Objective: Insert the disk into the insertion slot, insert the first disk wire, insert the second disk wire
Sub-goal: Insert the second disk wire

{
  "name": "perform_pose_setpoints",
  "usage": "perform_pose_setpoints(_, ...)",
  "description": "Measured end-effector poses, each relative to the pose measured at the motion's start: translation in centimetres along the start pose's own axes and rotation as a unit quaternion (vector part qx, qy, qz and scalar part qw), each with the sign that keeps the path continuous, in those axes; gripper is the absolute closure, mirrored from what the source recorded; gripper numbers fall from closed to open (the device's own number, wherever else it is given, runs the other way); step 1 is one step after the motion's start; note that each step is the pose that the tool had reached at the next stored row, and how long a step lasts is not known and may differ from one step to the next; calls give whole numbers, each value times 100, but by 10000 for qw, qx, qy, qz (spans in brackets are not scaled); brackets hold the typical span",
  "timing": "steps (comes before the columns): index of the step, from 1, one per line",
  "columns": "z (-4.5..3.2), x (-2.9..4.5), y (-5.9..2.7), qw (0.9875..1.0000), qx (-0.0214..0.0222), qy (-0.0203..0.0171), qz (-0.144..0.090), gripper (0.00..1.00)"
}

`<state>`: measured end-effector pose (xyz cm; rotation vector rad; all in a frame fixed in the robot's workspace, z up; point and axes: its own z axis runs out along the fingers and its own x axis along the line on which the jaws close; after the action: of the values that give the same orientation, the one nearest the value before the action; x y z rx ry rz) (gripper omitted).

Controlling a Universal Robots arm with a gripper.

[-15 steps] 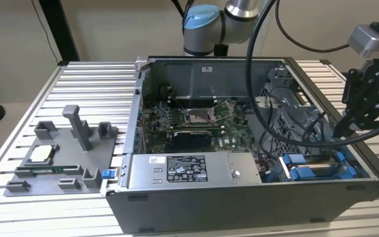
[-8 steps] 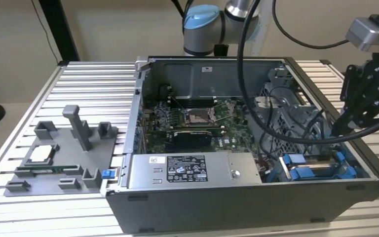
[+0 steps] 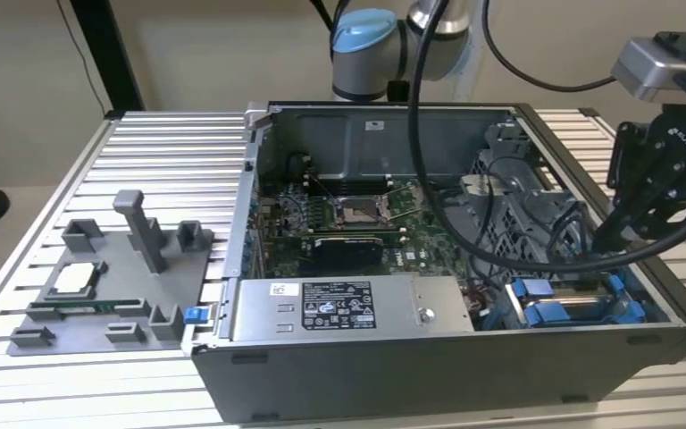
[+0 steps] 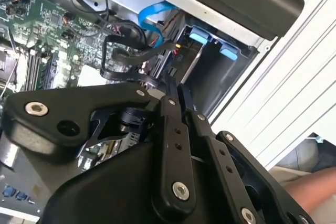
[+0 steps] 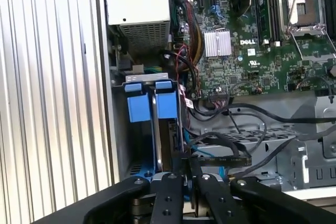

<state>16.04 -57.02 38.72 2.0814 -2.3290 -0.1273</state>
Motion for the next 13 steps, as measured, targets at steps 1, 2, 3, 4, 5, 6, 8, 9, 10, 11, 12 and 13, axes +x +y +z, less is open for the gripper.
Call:
perform_pose_setpoints(1,5,8,13,10000,24,-4,-11,100)
perform_pose_setpoints(2,11,15,27,10000,49,-6,-21,100)
perform_pose_setpoints(3,18,21,41,10000,71,-7,-30,100)
perform_pose_setpoints(4,28,26,61,9999,96,-10,-36,100)
perform_pose_setpoints(5,40,30,83,9999,123,-13,-41,100)
perform_pose_setpoints(6,51,35,103,9999,148,-16,-47,100)
perform_pose_setpoints(8,72,41,138,9998,203,-22,-62,100)
perform_pose_setpoints(9,79,43,152,9997,232,-24,-70,100)
perform_pose_setpoints(10,87,45,167,9996,266,-27,-78,100)
perform_pose_setpoints(11,96,48,182,9995,303,-31,-86,100)
perform_pose_setpoints(12,104,50,195,9994,344,-36,-95,100)
perform_pose_setpoints(13,111,52,209,9992,386,-40,-104,100)
